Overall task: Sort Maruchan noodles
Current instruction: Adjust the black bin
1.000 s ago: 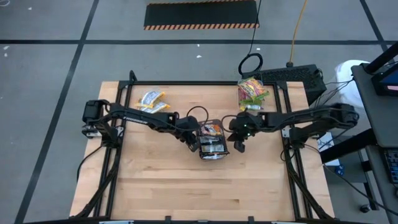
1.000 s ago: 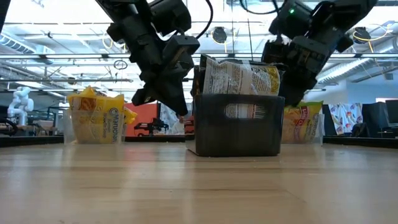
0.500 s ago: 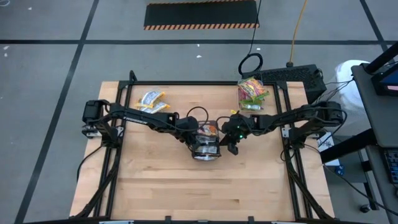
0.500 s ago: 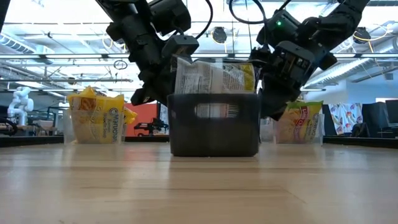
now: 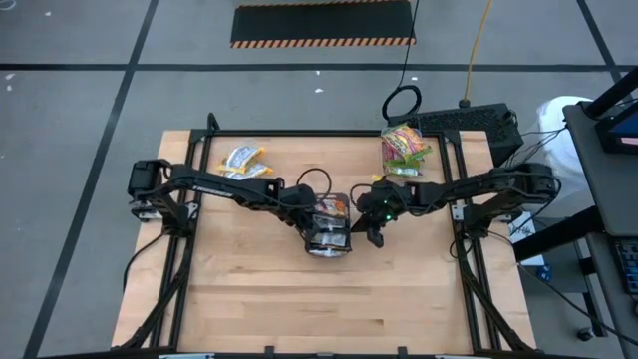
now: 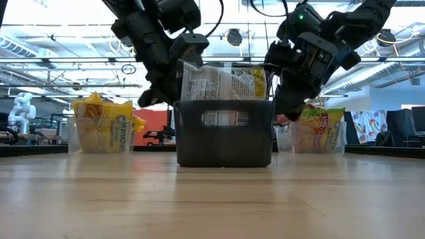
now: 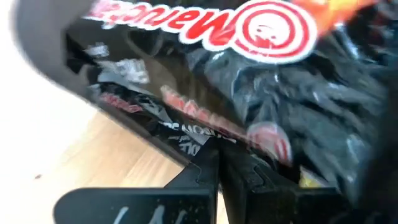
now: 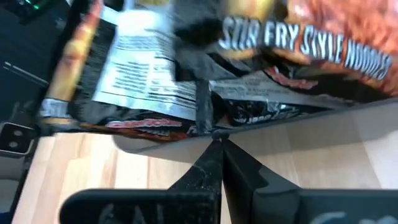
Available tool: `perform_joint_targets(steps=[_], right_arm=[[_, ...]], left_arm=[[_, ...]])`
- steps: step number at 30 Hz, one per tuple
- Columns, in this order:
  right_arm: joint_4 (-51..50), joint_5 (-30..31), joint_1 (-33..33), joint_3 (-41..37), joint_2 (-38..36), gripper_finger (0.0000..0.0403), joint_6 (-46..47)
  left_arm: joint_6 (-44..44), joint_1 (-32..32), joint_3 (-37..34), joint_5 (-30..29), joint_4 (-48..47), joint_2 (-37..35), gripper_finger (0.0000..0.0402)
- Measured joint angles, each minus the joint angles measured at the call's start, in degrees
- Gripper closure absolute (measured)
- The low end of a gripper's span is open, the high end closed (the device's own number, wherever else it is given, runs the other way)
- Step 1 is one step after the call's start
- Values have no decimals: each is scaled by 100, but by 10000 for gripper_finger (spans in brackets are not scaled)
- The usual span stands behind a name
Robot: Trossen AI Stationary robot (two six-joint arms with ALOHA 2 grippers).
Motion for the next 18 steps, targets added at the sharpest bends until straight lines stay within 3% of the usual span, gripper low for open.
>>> perform_joint_targets(steps=[10,18], right_arm=[[-260,22,0,9,-815,403,-111],[-289,522,-177,10,-1689,403,-438]], left_arm=[[-201,-258,9,-916,-981,-1045,392],[-1133,-354,7,-1959,-3222,-1784,392]])
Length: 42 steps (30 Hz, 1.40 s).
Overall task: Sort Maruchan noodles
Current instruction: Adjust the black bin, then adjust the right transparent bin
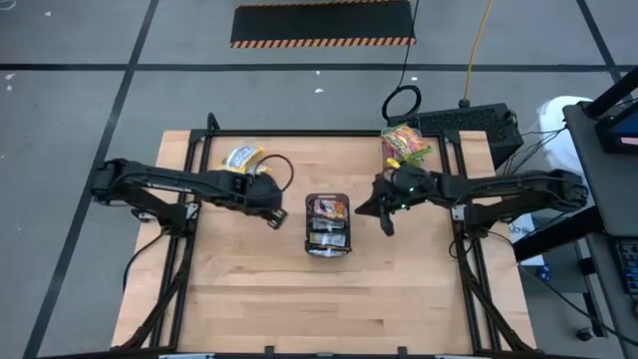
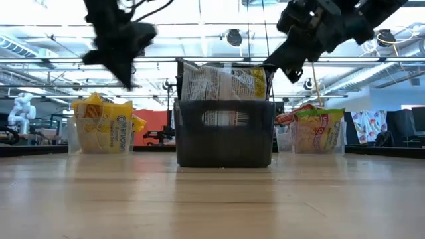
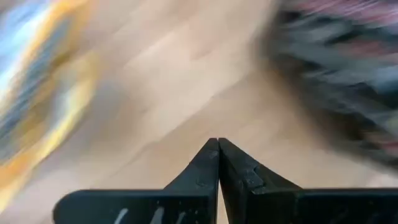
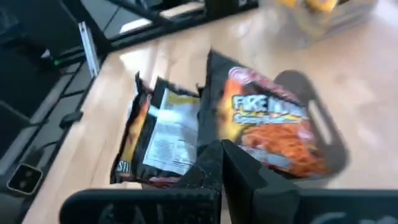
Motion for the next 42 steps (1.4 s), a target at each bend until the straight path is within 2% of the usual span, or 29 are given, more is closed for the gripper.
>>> perform_joint_targets(steps=[3,8,13,18,26,31,35,42], right_arm=[[63,124,-113,12,-316,403,-101],[-57,140,-328,4,-794,403,-323],[14,332,-505,-3,-1196,403,-627],[15,444,-676,-3,-1620,403,-729],[-12,578,-823,-3,-2143,403,-748],[-5,562,-841,-3,-2246,403,-764],[-5,556,-841,-3,-2246,403,-768],[-3,555,-841,-3,-2246,403,-768]], left_arm=[[-725,13,-2,-171,-1233,-82,392],[-1469,15,-14,-354,-2459,-133,392],[-1398,193,-455,-501,-2195,-251,392],[-1363,499,-1289,-254,-1695,-516,392],[-1586,772,-2097,-269,-1673,-1529,392],[-1545,1106,-2552,-595,-1673,-2120,392],[-1299,1522,-2886,-1061,-1607,-2351,392],[-432,2356,-3126,-1139,-671,-2415,392]])
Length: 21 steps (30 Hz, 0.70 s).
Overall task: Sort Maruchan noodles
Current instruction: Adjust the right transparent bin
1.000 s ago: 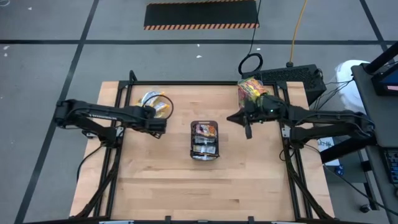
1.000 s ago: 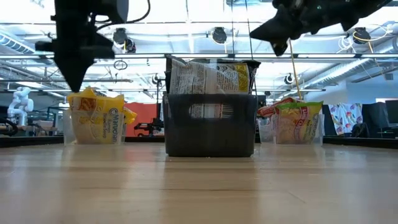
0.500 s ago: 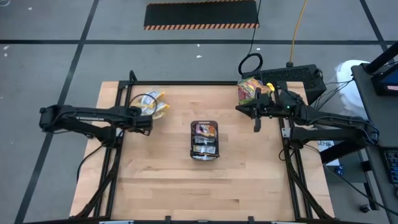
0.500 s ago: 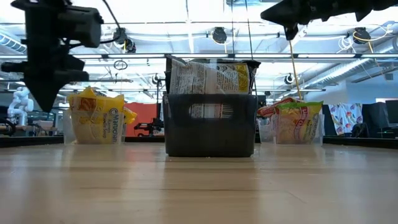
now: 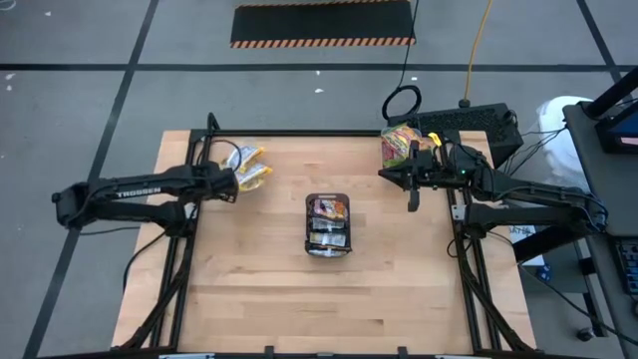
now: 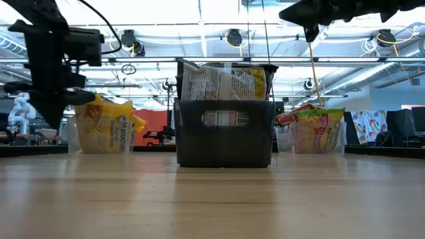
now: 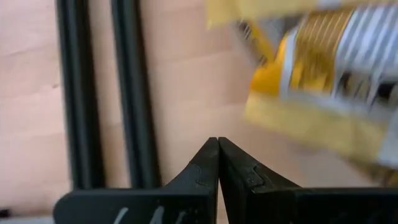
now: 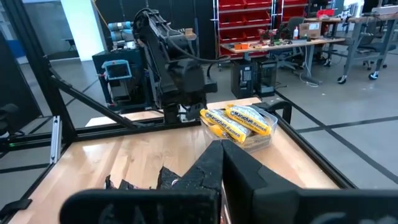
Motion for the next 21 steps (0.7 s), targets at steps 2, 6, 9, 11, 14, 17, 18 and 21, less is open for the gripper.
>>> perform_joint_targets(steps=[2,6,9,11,14,17,18,21], right_arm=[[0,0,0,0,0,403,0],[2,4,0,0,0,403,0],[4,7,0,0,0,403,0],[4,9,0,0,0,403,0],[8,11,0,0,0,403,0],[9,13,0,0,0,403,0],[9,13,0,0,0,403,0],[9,14,0,0,0,403,0]], left_arm=[[186,233,0,18,310,2,392],[500,738,0,31,825,7,392],[838,1097,0,40,1135,7,392],[1112,1306,-1,95,1374,9,392],[1505,1588,-2,199,1891,32,392],[1807,1840,-2,396,2352,128,392],[1903,1910,-2,453,2485,184,392],[1999,2079,0,746,2683,353,392]])
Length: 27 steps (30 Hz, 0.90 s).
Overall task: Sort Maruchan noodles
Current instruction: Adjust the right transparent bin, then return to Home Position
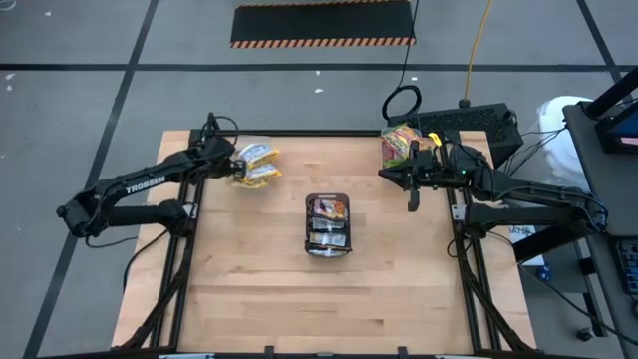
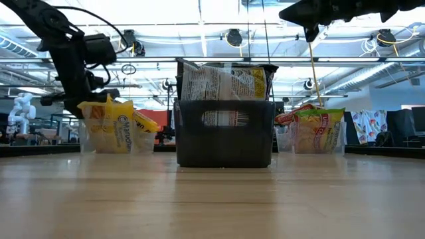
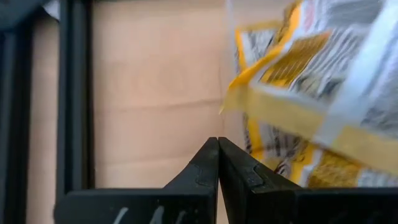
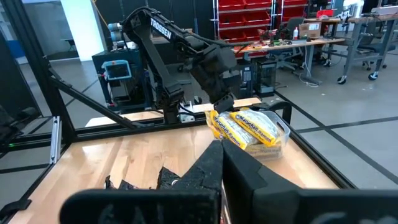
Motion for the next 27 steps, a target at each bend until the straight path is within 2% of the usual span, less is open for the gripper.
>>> perform_joint_targets(steps=[4,9,13,19,27], right_arm=[[0,24,0,0,0,403,0],[-32,591,-44,-2,-105,403,-119],[-220,889,-170,-2,-289,403,-115],[-548,1048,-236,-2,-616,403,-449],[-1283,1039,-236,0,-1221,403,-516]], left_arm=[[-209,7,0,285,-136,84,392],[-371,-235,201,235,-157,-322,392],[-109,-406,704,136,-557,-853,392],[42,-728,1437,-192,-1945,-1700,392],[-80,-1503,1521,-165,-2436,-3139,392]])
